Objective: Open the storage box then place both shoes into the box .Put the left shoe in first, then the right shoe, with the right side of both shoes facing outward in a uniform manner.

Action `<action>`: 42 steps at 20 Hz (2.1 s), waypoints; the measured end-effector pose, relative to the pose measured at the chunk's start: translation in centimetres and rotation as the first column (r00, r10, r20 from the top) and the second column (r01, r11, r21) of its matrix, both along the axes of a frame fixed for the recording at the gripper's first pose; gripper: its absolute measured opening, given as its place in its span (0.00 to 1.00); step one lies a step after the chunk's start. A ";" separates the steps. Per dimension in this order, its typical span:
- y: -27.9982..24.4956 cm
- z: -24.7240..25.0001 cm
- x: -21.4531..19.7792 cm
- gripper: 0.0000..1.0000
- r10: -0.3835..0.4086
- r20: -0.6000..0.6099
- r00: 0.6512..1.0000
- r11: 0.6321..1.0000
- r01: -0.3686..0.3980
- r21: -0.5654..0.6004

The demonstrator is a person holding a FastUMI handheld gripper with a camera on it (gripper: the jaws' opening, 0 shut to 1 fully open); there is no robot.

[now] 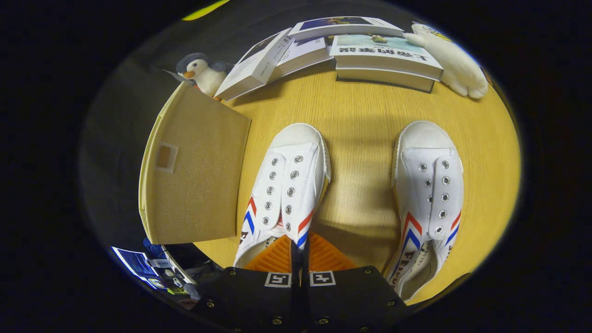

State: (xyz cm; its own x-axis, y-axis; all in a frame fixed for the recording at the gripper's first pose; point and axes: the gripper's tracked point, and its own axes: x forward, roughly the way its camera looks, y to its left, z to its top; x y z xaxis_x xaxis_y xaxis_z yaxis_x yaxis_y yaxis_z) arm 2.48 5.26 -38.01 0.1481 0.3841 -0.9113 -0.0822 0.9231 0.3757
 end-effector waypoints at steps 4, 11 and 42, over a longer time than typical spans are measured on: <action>-0.8 3.5 -0.1 0.00 -0.005 0.022 1.000 0.999 0.006 -0.039; 0.9 11.2 0.8 0.00 0.016 0.105 0.994 1.000 -0.015 -0.008; 24.7 10.1 6.0 0.00 0.264 0.053 0.963 0.964 -0.263 -0.040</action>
State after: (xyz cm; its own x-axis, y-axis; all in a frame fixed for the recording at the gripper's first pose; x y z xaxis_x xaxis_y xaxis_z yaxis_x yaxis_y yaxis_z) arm 8.53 29.97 -27.91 0.0978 0.3872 -0.9168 -0.3446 0.8774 0.3338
